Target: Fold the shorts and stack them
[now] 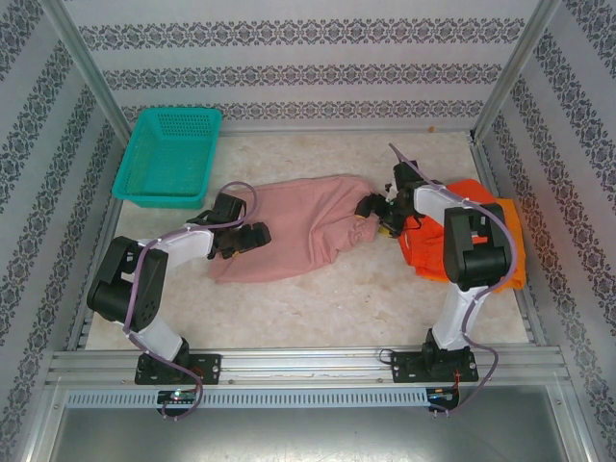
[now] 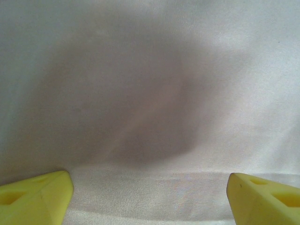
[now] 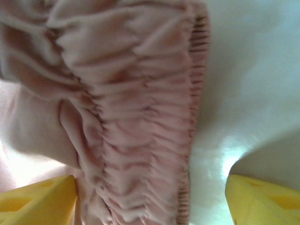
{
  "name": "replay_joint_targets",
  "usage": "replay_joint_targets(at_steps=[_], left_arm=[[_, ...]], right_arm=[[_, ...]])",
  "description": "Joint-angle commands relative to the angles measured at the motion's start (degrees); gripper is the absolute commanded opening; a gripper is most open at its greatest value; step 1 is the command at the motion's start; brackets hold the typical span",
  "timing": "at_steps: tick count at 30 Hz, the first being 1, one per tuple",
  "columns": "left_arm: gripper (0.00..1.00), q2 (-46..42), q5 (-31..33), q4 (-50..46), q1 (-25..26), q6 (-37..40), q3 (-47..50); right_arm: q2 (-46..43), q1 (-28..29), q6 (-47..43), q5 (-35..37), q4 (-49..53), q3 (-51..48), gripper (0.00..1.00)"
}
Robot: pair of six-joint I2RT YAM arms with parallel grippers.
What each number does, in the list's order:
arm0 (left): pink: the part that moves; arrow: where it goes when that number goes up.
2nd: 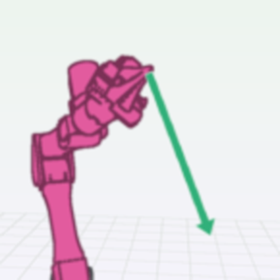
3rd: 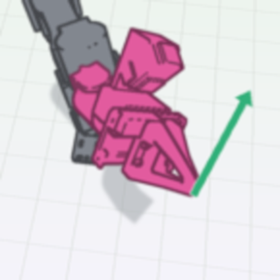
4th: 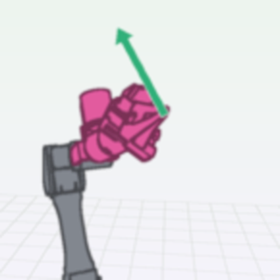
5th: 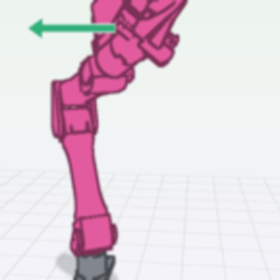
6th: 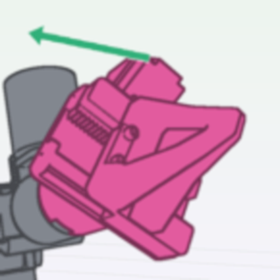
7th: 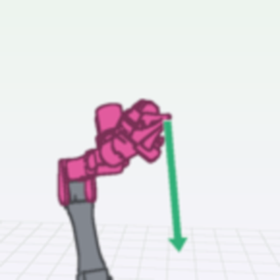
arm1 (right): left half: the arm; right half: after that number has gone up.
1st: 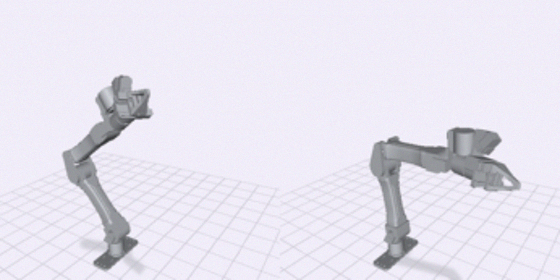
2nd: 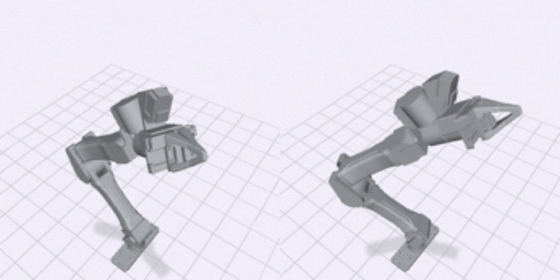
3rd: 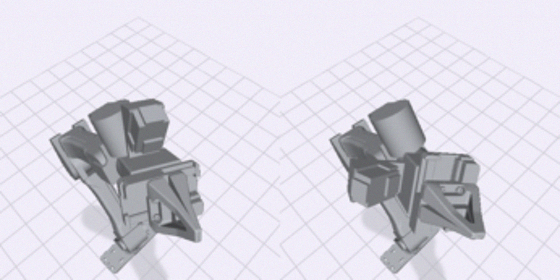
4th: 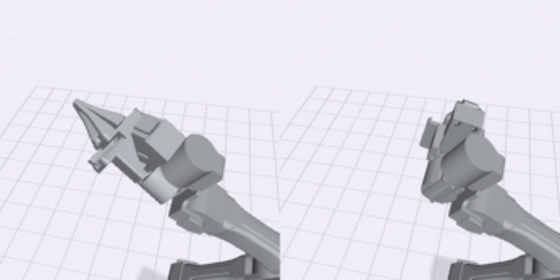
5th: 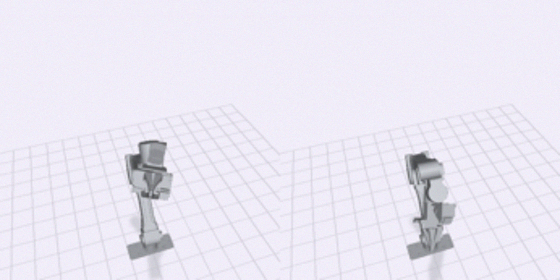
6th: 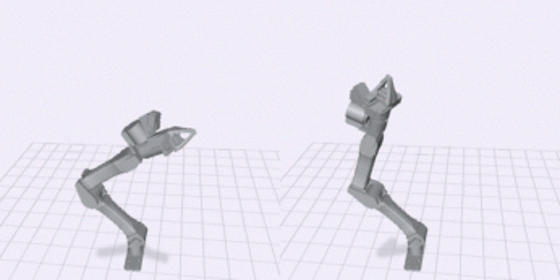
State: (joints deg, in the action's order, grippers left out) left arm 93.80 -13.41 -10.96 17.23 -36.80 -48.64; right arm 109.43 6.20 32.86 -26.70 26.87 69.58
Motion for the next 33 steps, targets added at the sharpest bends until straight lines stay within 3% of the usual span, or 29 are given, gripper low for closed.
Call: replay_joint_targets(at_steps=[1, 13, 16, 23, 29, 33], left_arm=[[0.87, 2.0, 1.0, -5.0, -0.3, 1.0, 1.0], [0.87, 1.5, 1.1, -4.6, -0.4, 1.5, 2.0], [0.87, 0.6, 1.3, -4.7, -0.5, 1.5, 2.4], [0.87, -1.2, 1.5, -3.8, -0.8, 0.8, 4.8], [0.85, -4.2, -5.5, 3.5, -0.6, -2.6, 8.1], [0.85, -9.9, -6.3, 2.7, -0.6, -3.4, 7.7]], right_arm=[[2.5, 1.2, 0.6, -0.8, -0.2, 2.4, 0.76], [7.2, 2.2, -5.3, 6.7, 5.3, 9.7, 0.2], [5.3, 1.7, -7.3, 9.6, 7.3, 11.2, 0.01], [-1.3, 0.8, -16.8, 20.2, 18.7, 17.8, 0.0], [-3.8, 1.3, -24.9, 29.8, 30.2, 25.1, 0.0], [-6.8, 1.8, -29.3, 37.7, 32.9, 26.5, 0.0]])
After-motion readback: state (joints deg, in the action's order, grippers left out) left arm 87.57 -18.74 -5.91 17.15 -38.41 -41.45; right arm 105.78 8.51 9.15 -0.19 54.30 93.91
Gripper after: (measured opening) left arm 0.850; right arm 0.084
